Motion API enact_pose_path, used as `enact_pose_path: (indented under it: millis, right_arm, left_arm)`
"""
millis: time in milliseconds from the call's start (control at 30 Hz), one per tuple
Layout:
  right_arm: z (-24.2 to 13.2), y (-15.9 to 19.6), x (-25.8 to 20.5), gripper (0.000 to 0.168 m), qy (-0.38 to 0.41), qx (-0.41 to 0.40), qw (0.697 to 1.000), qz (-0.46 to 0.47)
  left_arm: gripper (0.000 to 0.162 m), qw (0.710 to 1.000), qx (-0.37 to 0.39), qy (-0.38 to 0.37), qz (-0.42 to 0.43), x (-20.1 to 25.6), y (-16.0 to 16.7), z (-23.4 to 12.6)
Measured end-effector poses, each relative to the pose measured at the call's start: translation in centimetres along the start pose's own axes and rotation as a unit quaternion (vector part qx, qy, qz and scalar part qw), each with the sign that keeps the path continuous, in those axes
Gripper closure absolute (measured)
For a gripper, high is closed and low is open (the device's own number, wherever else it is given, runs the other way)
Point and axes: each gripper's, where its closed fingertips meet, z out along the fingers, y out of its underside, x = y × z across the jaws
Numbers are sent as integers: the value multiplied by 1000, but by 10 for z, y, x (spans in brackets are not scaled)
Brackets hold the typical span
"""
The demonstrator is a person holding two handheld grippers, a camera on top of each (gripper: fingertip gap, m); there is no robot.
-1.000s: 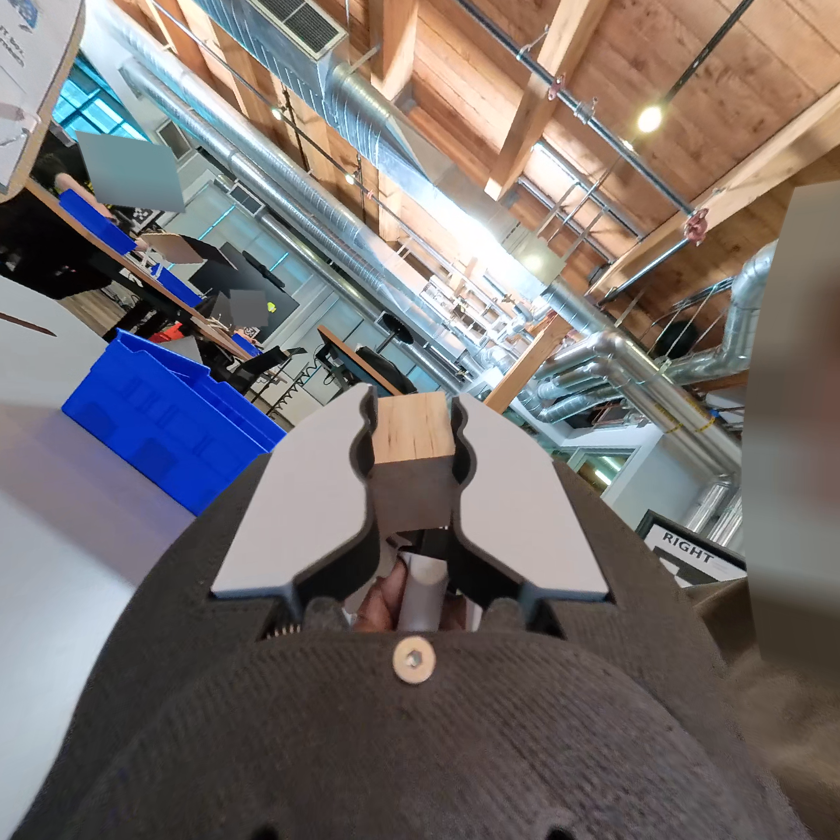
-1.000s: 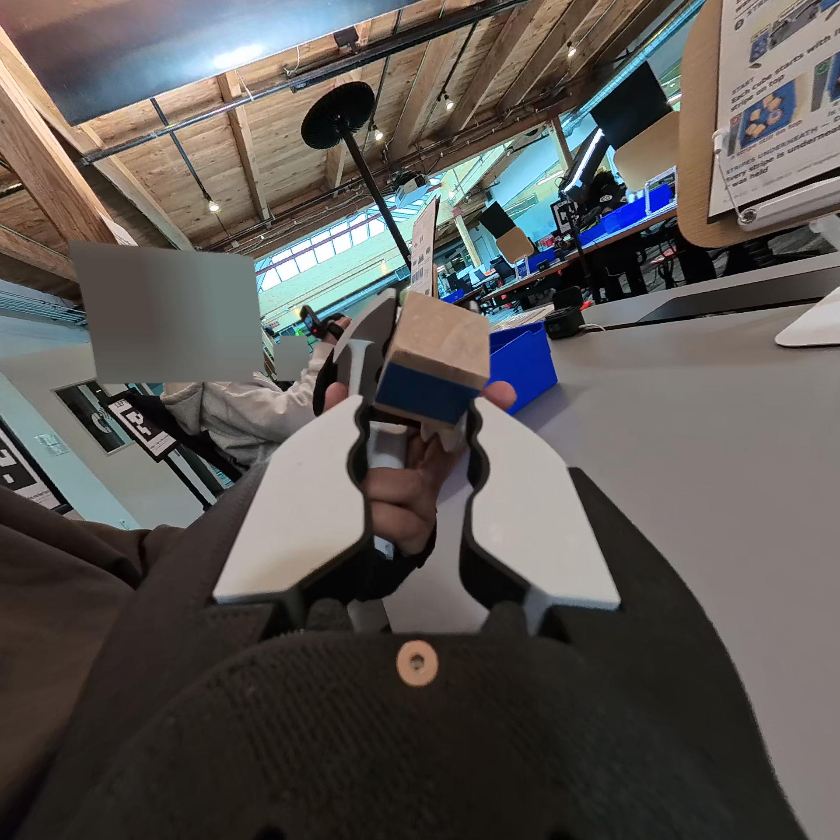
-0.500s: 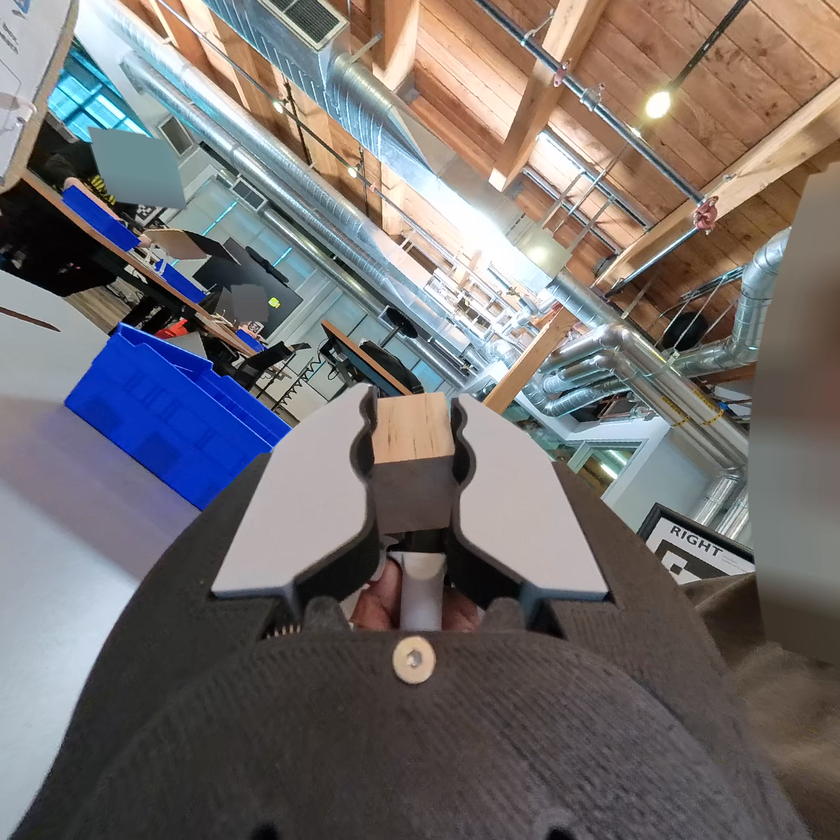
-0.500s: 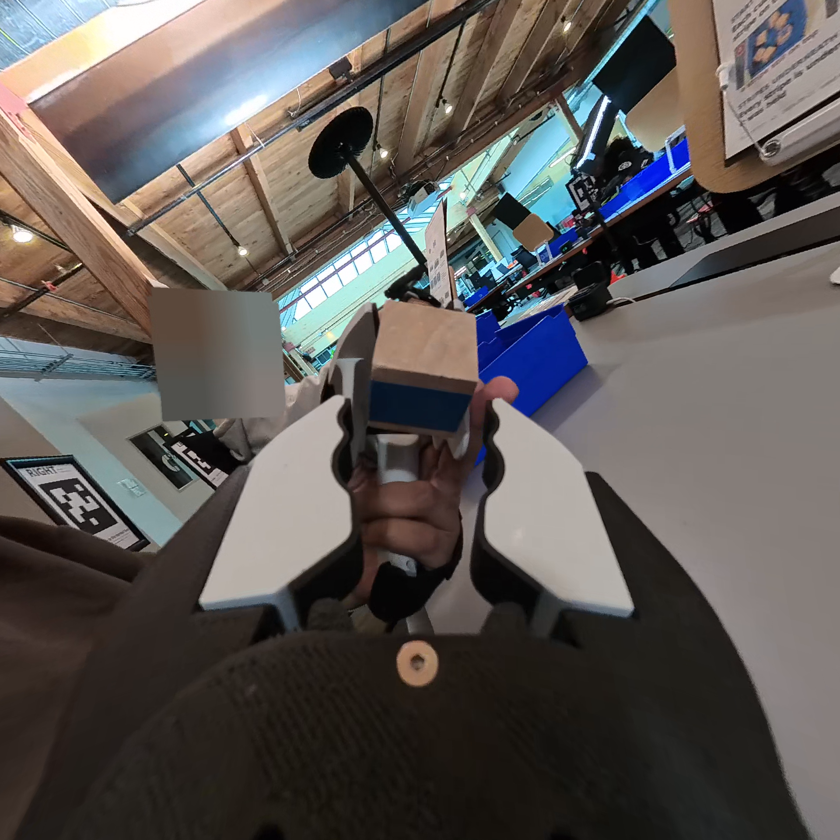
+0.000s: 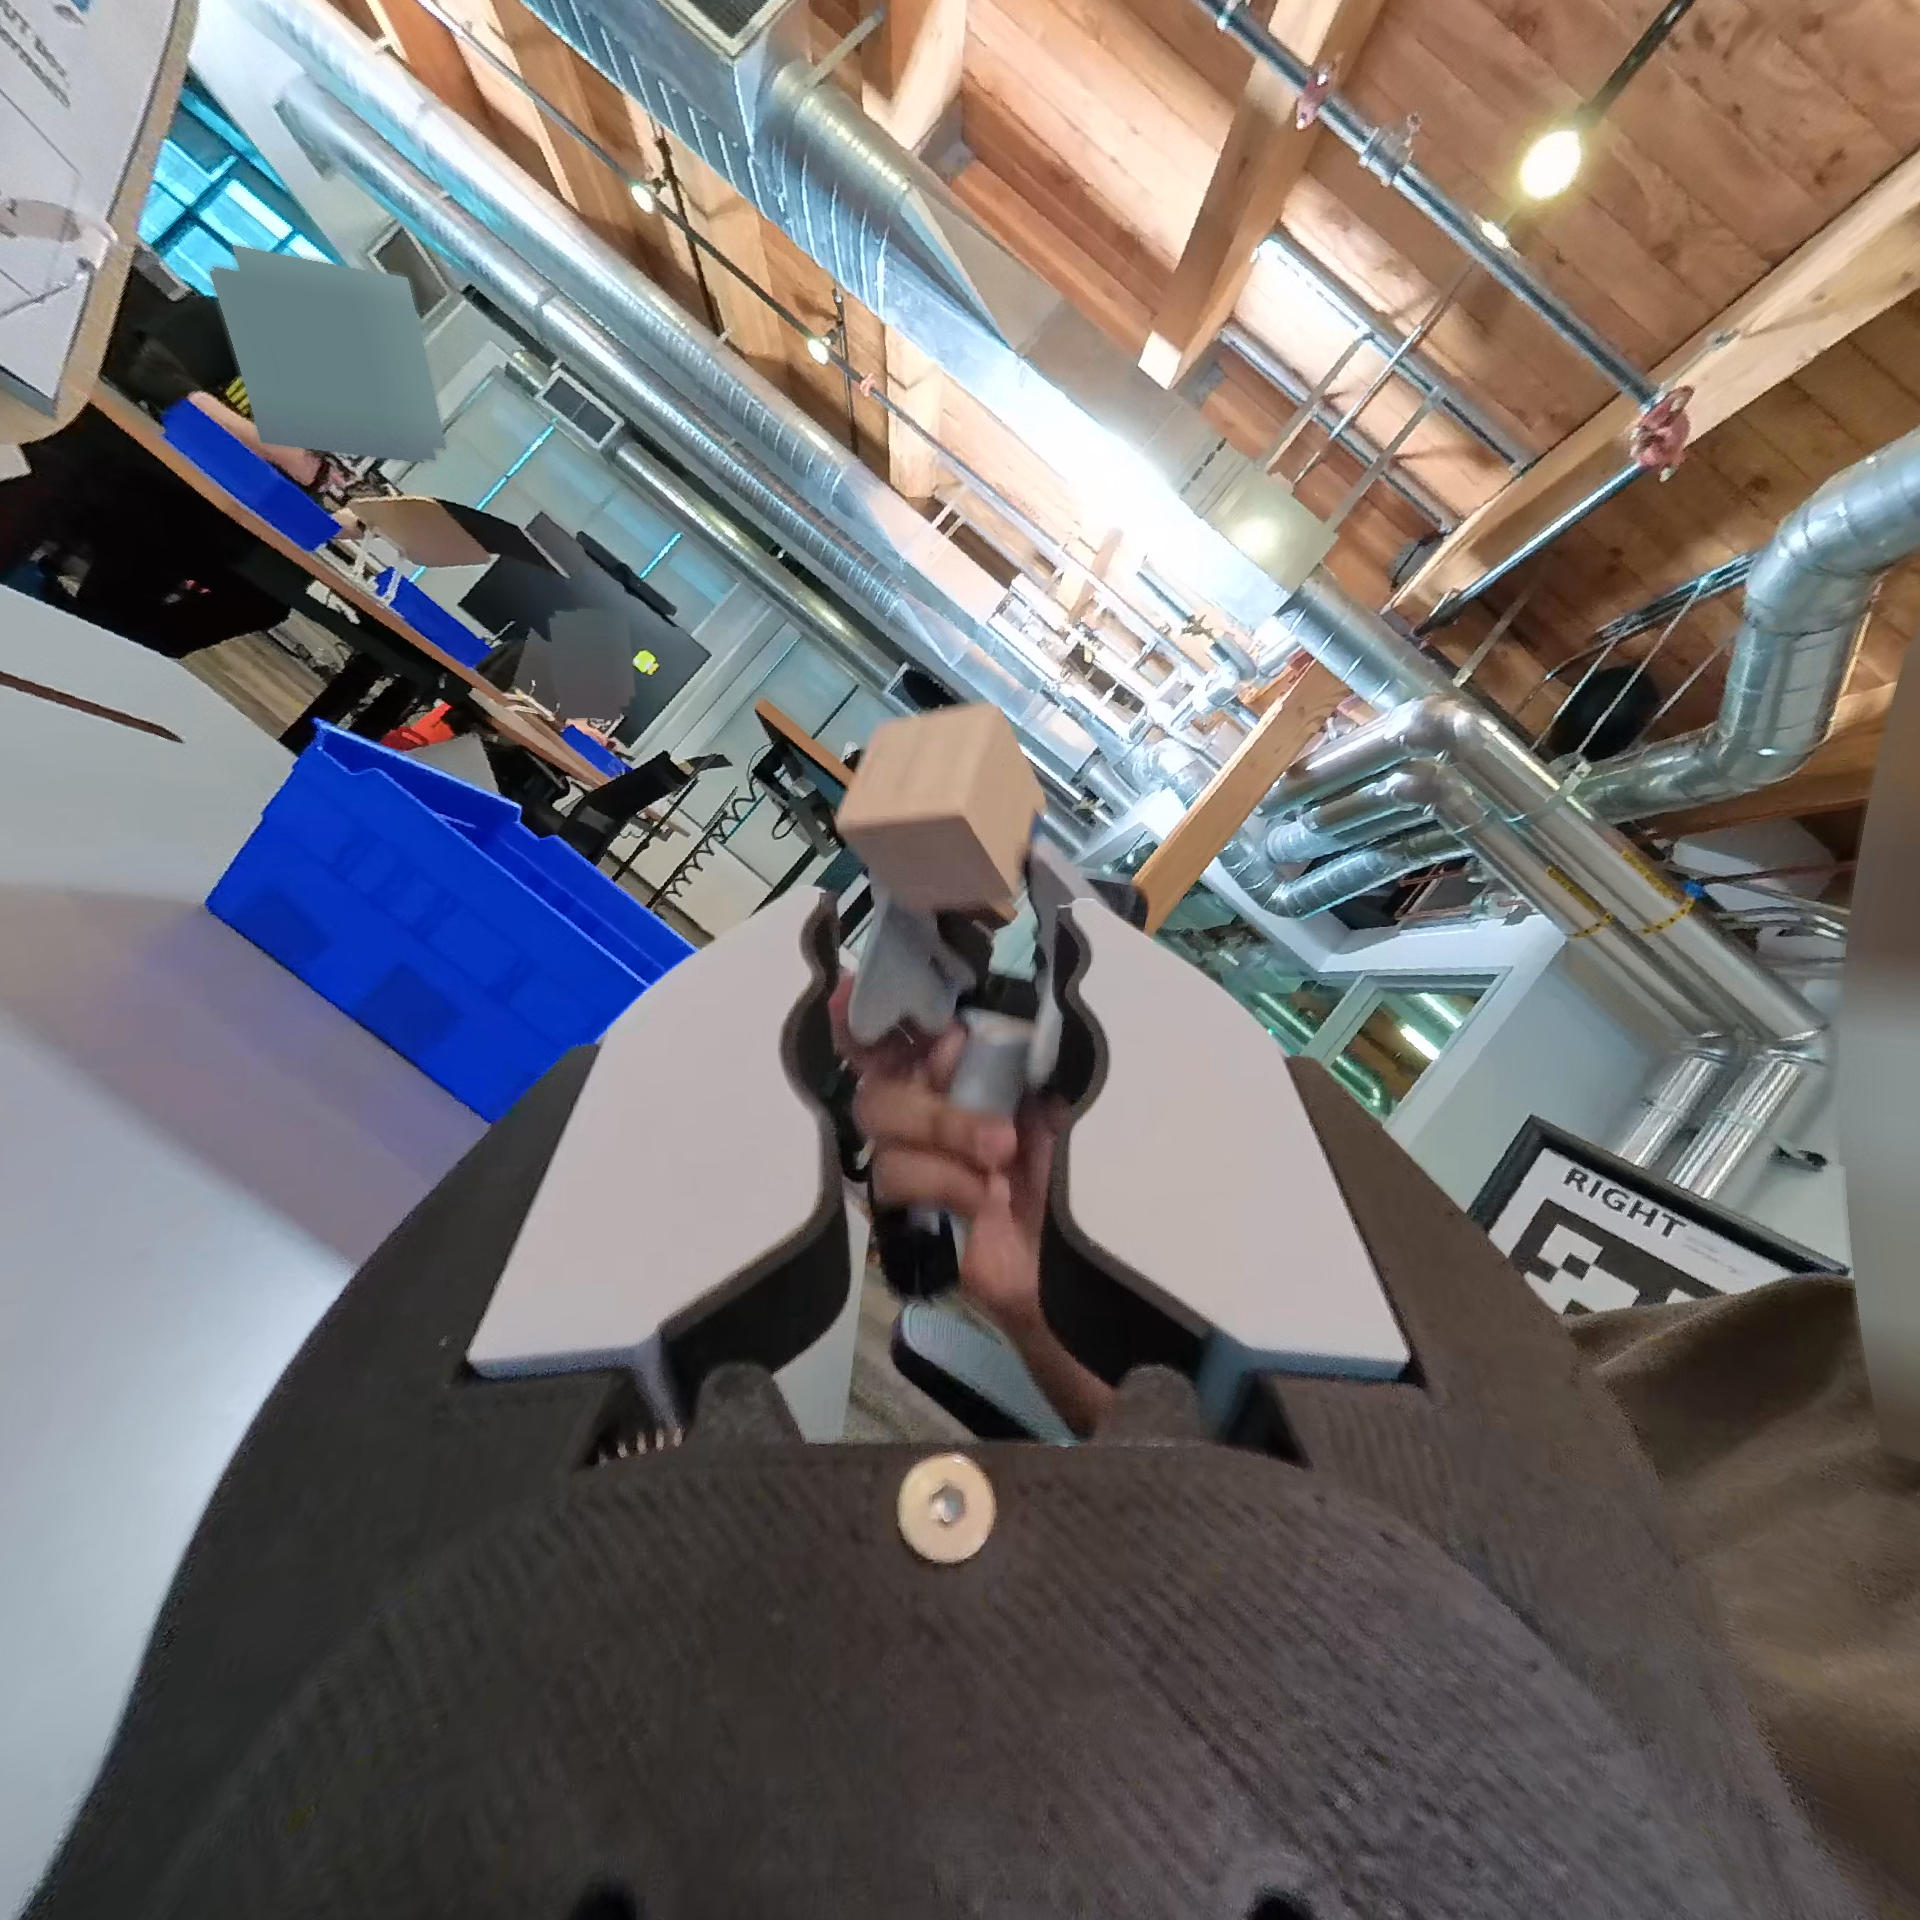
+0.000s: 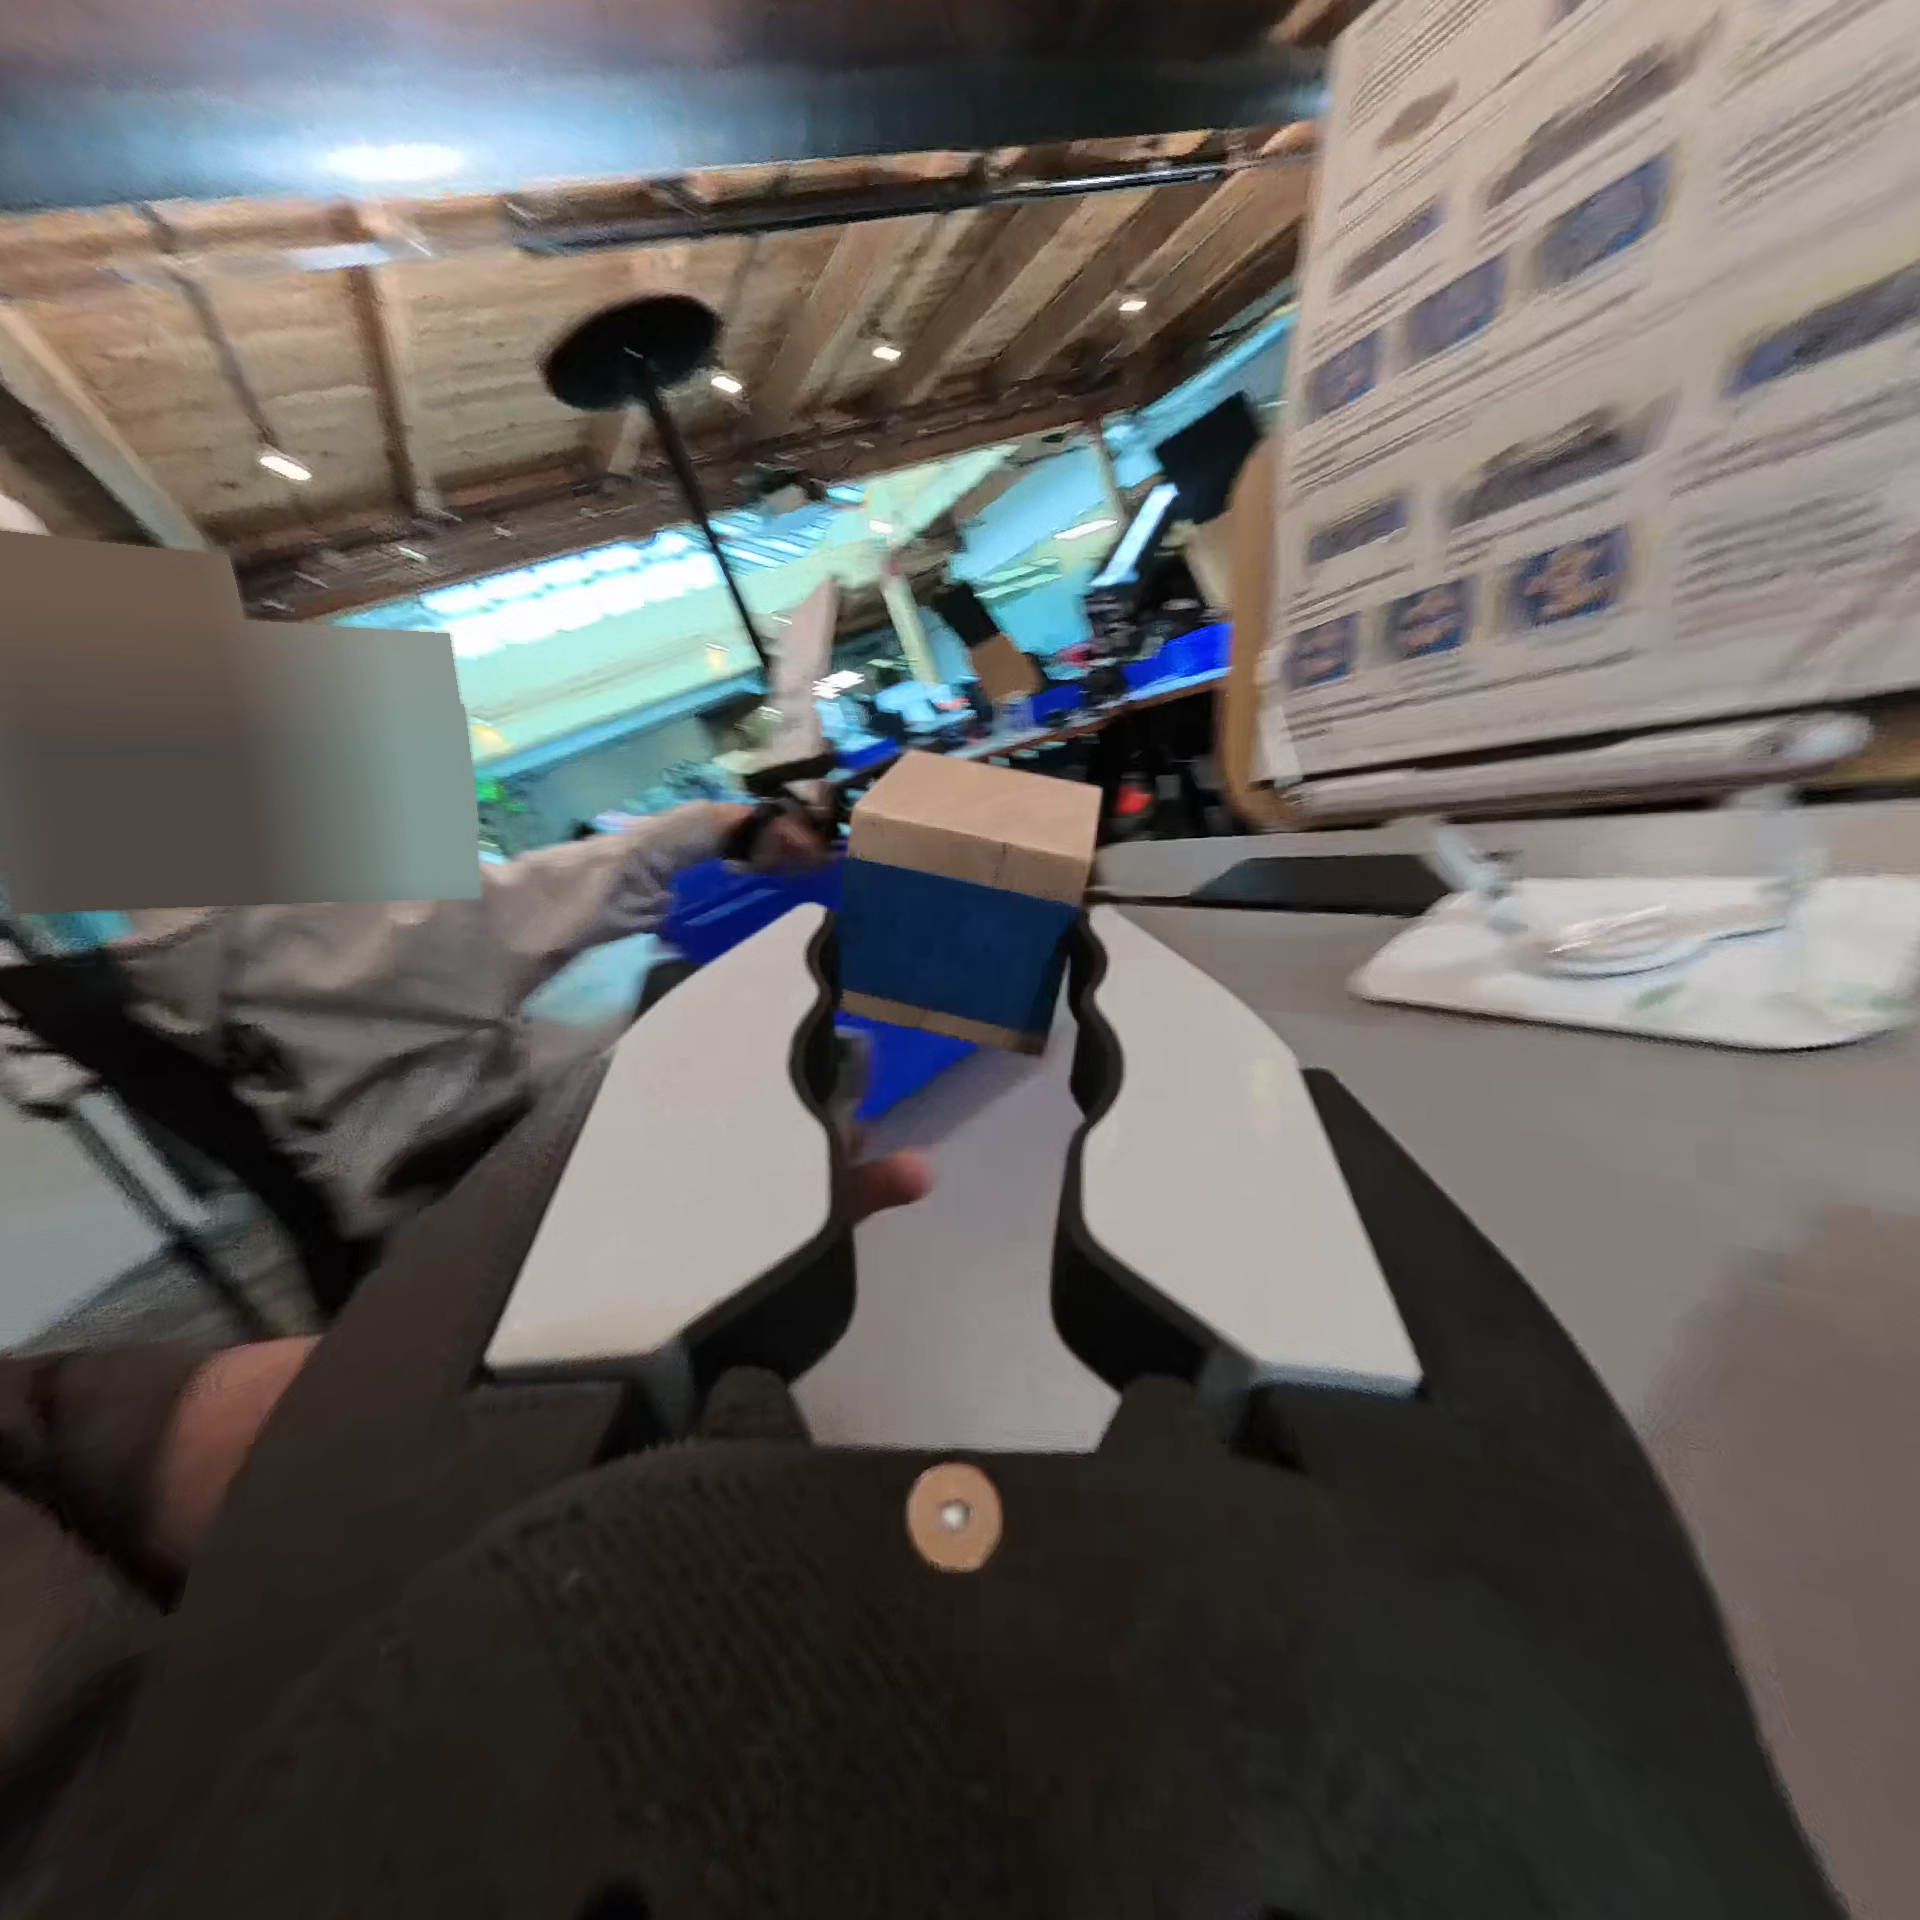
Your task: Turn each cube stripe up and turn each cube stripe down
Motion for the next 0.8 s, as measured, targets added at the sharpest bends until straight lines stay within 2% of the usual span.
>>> enact_pose_path:
  millis: [100, 133, 200, 267, 300, 367, 533, 667, 733, 800]
  right_arm:
    - [-20, -47, 73, 125, 134, -50, 981, -131]
    - [-31, -60, 108, 125, 199, -84, 959, -181]
    - [-62, -79, 188, 125, 347, -167, 889, -249]
    - [-92, -73, 251, 124, 433, -248, 831, -247]
    - [-100, -61, 271, 124, 446, -282, 821, -220]
    - [-104, -42, 298, 124, 450, -289, 825, -185]
    - [-128, -6, 350, 124, 490, -366, 773, -172]
    - [-138, 26, 379, 124, 483, -394, 777, -87]
    - [-134, 26, 386, 124, 478, -369, 796, -51]
    - [-132, 25, 389, 124, 474, -365, 801, -27]
  left_arm:
    - [123, 1000, -20, -9, 3, -4, 9, 2]
    - [123, 999, -30, -14, 4, -6, 13, 3]
    - [122, 998, -54, -23, 6, -10, 23, 6]
    - [122, 997, -75, -25, 11, -11, 31, 7]
    - [124, 996, -85, -22, 20, -10, 33, 8]
    - [136, 993, -108, -14, 47, -8, 39, 8]
    - [132, 983, -155, -48, 88, -19, 53, -4]
    - [132, 981, -148, -75, 100, -19, 50, -16]
    - [132, 979, -145, -89, 108, -19, 48, -23]
    - [132, 978, -140, -101, 118, -16, 46, -29]
